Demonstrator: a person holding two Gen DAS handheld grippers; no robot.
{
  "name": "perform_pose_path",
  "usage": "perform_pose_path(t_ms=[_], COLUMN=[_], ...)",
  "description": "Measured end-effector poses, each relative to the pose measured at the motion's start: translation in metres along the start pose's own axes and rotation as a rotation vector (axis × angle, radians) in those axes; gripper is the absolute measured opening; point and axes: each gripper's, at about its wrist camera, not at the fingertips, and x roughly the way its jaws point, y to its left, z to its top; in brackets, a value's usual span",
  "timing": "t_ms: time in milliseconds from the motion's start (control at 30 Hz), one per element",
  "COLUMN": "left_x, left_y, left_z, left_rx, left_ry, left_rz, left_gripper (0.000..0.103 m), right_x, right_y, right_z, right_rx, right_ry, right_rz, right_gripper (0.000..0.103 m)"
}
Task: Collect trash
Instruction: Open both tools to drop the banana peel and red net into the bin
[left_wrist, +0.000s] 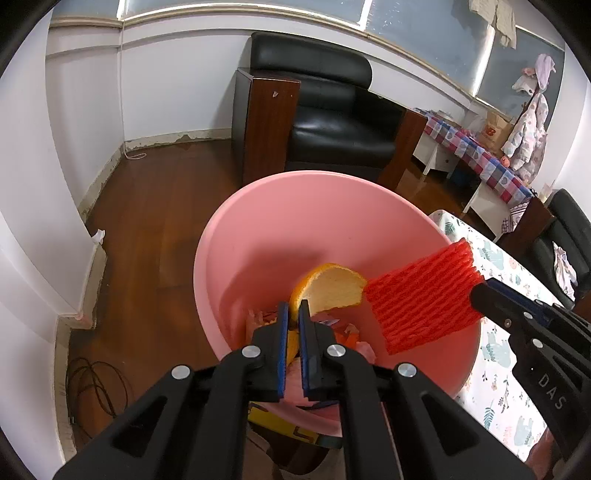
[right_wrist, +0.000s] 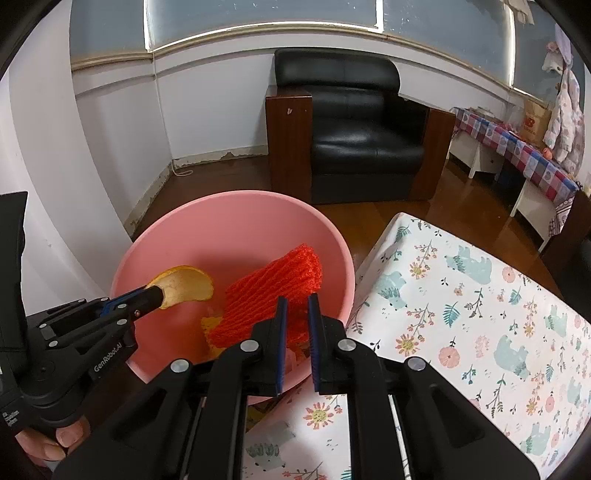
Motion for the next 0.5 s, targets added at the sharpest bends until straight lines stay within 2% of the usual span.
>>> perform_pose_path(t_ms=[167, 267, 300, 367, 433, 500], left_x=[-0.002, -0.003, -0.004, -0.006, -0.008, -0.011], left_y=[0.001, 0.001, 0.001, 0.0, -0.001, -0.002], left_z=[-0.002, -0.002, -0.001, -0.002, -0.002, -0.002], left_rx=[-0.001, 0.001, 0.002, 0.009, 0.014, 0.019], left_ry=[-0.002, -0.004, -0.007, -0.017, -0.022, -0.028], left_rz=[-0.015, -0.027, -0.031, -0.035, -0.039, -0.044], left_gripper=[0.01, 0.023, 0.027, 0.028, 0.03, 0.031], right_x=[0.001, 0.003, 0.003, 0.002, 0.001, -0.001], right_y=[-0.002, -0.003, -0.004, -0.004, -0.005, -0.006], right_z=[-0.001, -0.002, -0.002, -0.003, -0.004, -0.004], right_rx=[0.013, 0.024, 0.028, 0.035, 0.042, 0.043], right_ry=[0.008, 0.018, 0.02, 0.019, 0.011, 0.005], right_rz=[0.016, 0.031, 0.037, 0.046, 0.061, 0.068], right_gripper=[0.011, 0.012, 0.014, 0.026, 0.033, 0.033])
